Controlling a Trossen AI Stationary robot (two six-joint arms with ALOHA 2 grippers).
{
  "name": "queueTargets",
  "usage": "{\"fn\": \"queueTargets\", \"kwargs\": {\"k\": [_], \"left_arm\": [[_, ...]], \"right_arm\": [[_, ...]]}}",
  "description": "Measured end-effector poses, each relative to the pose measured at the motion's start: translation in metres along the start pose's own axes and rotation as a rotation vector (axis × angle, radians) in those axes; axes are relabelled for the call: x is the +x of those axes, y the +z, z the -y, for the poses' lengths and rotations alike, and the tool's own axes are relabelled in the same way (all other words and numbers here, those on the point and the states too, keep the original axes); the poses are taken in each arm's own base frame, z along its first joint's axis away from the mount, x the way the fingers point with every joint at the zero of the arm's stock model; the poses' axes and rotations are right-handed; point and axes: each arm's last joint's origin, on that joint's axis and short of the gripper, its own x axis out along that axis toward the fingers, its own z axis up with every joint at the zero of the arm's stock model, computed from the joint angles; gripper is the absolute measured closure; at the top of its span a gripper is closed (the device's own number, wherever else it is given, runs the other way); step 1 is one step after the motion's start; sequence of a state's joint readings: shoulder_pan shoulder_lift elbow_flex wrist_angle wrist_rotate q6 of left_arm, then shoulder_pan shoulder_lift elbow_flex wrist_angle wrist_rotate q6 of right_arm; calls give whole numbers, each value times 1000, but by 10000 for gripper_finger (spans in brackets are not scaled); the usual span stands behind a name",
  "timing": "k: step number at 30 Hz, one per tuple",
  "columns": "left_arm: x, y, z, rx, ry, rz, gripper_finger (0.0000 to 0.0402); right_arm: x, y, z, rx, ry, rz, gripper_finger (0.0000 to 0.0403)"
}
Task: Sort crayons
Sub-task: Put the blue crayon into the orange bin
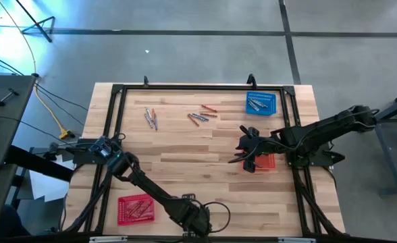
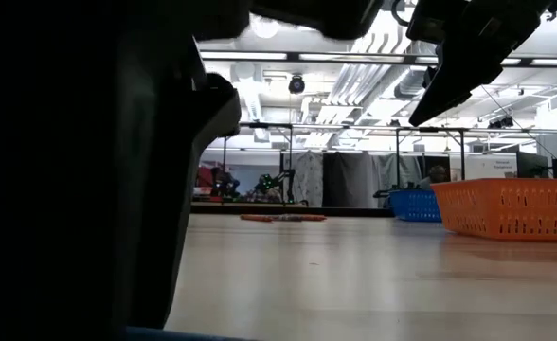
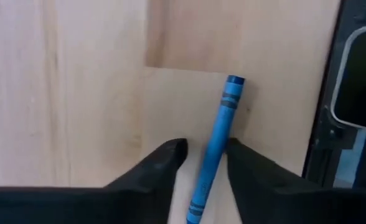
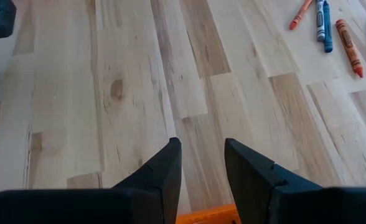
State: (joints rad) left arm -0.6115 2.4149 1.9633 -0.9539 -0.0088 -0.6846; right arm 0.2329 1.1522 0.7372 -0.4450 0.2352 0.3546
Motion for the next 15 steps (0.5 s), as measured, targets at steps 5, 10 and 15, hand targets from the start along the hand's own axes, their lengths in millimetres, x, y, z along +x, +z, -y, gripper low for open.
{"fn": "queueTargets", "kwargs": {"k": [5, 10, 15], "left_arm": [[1, 8, -12, -112, -30, -46, 383], [1, 14, -21, -156, -61, -73, 394], [-7, 20, -21, -134, -78, -62, 398]], "right_arm": [[0, 0, 0, -1, 0, -1, 286], [0, -1, 0, -24, -2, -7, 286], [0, -3, 1, -40, -11, -28, 286]]}}
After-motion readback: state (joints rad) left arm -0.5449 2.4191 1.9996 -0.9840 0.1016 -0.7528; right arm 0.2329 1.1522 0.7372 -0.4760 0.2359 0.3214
